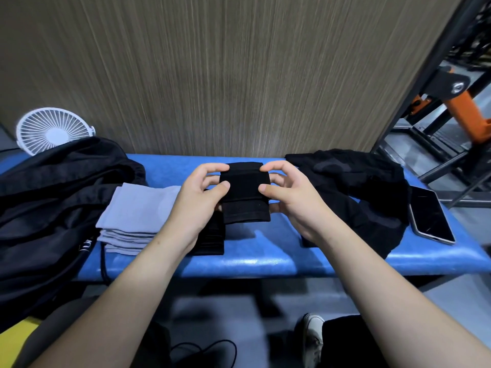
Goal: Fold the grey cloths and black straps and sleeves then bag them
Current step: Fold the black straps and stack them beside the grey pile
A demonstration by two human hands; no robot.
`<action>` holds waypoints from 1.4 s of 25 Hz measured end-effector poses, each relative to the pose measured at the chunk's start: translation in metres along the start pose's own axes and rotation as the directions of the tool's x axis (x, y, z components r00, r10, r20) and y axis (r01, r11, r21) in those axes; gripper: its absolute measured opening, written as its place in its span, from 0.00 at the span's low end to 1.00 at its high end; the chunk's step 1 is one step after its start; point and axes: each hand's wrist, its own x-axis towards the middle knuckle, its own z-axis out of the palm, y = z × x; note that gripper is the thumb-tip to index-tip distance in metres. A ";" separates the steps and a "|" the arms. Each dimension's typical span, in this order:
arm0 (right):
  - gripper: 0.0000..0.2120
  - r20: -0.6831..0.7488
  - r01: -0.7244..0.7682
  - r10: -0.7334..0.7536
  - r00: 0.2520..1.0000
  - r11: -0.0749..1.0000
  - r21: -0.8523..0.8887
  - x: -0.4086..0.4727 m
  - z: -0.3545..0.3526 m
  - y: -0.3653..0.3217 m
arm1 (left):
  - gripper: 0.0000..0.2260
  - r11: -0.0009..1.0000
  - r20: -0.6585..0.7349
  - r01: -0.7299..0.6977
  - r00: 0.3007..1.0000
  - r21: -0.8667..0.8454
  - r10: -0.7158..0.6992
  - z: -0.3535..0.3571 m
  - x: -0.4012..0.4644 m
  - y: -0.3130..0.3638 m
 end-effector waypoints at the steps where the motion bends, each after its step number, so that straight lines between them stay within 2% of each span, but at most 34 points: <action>1: 0.13 0.013 -0.007 0.007 1.000 1.000 0.022 0.000 0.002 -0.002 | 0.11 1.000 -0.002 -0.011 1.000 0.007 0.011 -0.003 0.000 0.001; 5: 0.14 0.047 -0.025 0.021 0.999 0.995 0.093 0.006 0.018 -0.004 | 0.11 0.999 -0.040 -0.046 0.998 0.010 0.047 -0.024 0.002 0.007; 10: 0.16 0.015 -0.065 0.064 0.998 0.995 0.076 0.018 0.043 0.005 | 0.13 0.994 -0.127 -0.025 0.991 0.110 0.039 -0.047 -0.002 0.006; 13: 0.17 -0.009 -0.091 0.090 0.996 0.994 -0.062 0.025 0.056 0.018 | 0.14 0.962 -0.137 0.009 0.990 0.271 0.029 -0.059 -0.001 -0.002; 17: 0.18 -0.015 -0.077 0.077 0.997 0.953 -0.293 0.028 0.069 0.028 | 0.15 0.813 -0.118 -0.042 0.984 0.581 0.135 -0.063 -0.003 -0.013; 19: 0.18 -0.020 -0.043 0.038 0.999 0.910 -0.412 0.029 0.071 0.031 | 0.15 0.753 -0.072 -0.088 0.982 0.652 0.177 -0.065 -0.005 -0.016; 23: 0.20 0.046 0.063 -0.043 0.998 0.748 -0.661 0.033 0.071 0.039 | 0.14 0.673 -0.013 -0.117 0.983 0.731 0.185 -0.071 -0.002 -0.024; 30: 0.21 0.140 0.183 -0.117 0.983 0.623 -0.760 0.034 0.062 0.044 | 0.14 0.607 0.057 -0.225 0.957 0.762 0.283 -0.070 -0.002 -0.024; 33: 0.25 0.228 0.267 -0.141 0.964 0.530 -0.805 0.031 0.060 0.039 | 0.17 0.581 0.160 -0.277 0.956 0.766 0.245 -0.072 -0.001 -0.030; 35: 0.29 0.287 0.288 -0.078 0.955 0.483 -0.827 0.032 0.063 0.041 | 0.19 0.532 0.200 -0.275 0.960 0.801 0.194 -0.077 0.000 -0.037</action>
